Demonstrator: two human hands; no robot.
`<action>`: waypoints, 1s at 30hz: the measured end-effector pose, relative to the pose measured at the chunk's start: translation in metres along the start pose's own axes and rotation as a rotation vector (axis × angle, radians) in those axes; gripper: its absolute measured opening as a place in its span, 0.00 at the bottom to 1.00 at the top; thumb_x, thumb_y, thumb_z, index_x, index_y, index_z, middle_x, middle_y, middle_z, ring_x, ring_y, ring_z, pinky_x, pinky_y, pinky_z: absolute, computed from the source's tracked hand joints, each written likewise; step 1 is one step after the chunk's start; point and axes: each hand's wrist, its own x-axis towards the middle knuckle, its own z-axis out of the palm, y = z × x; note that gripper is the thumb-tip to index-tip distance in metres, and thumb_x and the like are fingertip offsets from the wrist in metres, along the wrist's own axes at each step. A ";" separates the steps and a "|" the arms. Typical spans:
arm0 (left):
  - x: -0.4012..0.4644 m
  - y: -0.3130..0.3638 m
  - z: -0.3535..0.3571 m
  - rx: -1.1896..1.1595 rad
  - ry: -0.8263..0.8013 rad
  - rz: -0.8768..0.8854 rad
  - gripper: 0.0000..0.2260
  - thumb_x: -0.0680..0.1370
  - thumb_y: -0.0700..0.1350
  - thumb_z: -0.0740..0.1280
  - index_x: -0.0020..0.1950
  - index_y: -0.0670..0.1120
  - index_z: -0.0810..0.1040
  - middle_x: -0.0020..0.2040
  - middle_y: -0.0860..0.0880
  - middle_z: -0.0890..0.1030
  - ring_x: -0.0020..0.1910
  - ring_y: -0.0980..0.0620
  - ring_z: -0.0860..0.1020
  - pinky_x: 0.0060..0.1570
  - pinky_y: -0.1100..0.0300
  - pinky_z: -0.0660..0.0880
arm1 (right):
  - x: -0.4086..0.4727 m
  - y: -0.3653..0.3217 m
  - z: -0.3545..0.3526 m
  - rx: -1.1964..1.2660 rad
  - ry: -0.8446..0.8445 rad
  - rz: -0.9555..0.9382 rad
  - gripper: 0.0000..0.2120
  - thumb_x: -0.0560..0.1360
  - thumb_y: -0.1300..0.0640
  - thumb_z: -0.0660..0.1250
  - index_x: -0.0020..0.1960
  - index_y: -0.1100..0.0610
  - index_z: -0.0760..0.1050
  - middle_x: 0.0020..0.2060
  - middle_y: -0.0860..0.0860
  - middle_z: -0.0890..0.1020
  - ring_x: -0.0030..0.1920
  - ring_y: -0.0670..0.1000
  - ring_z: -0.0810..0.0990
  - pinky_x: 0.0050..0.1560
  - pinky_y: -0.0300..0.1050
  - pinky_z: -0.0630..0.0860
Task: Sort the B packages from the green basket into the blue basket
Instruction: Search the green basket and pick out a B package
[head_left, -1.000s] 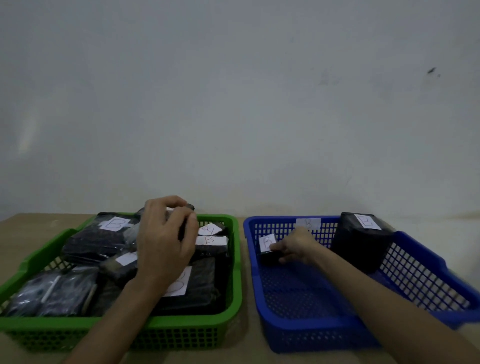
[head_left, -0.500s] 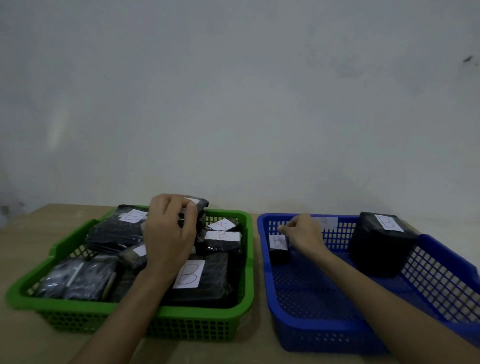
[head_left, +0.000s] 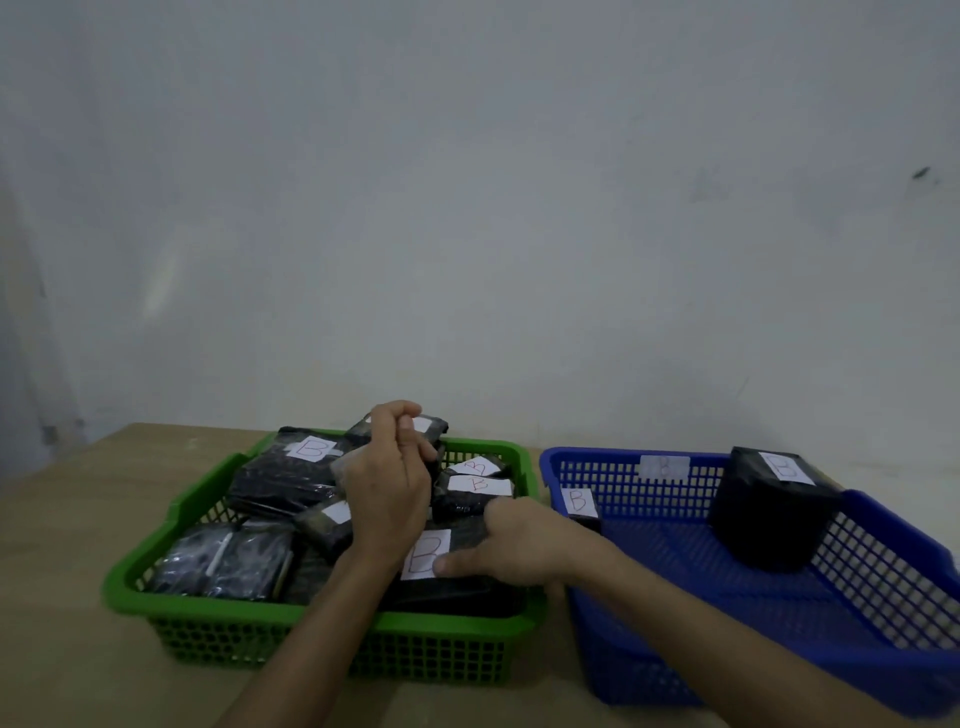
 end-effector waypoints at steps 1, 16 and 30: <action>-0.001 0.002 -0.001 0.006 -0.017 -0.001 0.08 0.79 0.44 0.54 0.51 0.47 0.72 0.27 0.55 0.77 0.25 0.53 0.75 0.28 0.52 0.74 | 0.000 -0.003 -0.001 0.091 -0.036 0.042 0.20 0.69 0.39 0.68 0.42 0.56 0.71 0.37 0.50 0.76 0.37 0.49 0.76 0.32 0.41 0.74; 0.000 -0.028 -0.059 0.258 -0.615 -0.260 0.07 0.74 0.44 0.67 0.49 0.50 0.83 0.48 0.50 0.85 0.49 0.53 0.81 0.51 0.62 0.73 | -0.005 -0.012 -0.005 0.886 -0.040 0.310 0.11 0.66 0.63 0.73 0.42 0.60 0.71 0.41 0.55 0.73 0.38 0.52 0.73 0.29 0.40 0.71; -0.002 -0.019 -0.067 0.002 -0.272 -0.525 0.15 0.67 0.27 0.68 0.38 0.48 0.81 0.34 0.51 0.82 0.36 0.59 0.79 0.46 0.61 0.76 | -0.053 0.030 -0.048 1.245 0.561 0.154 0.04 0.63 0.66 0.67 0.38 0.63 0.76 0.27 0.55 0.83 0.30 0.55 0.80 0.27 0.45 0.77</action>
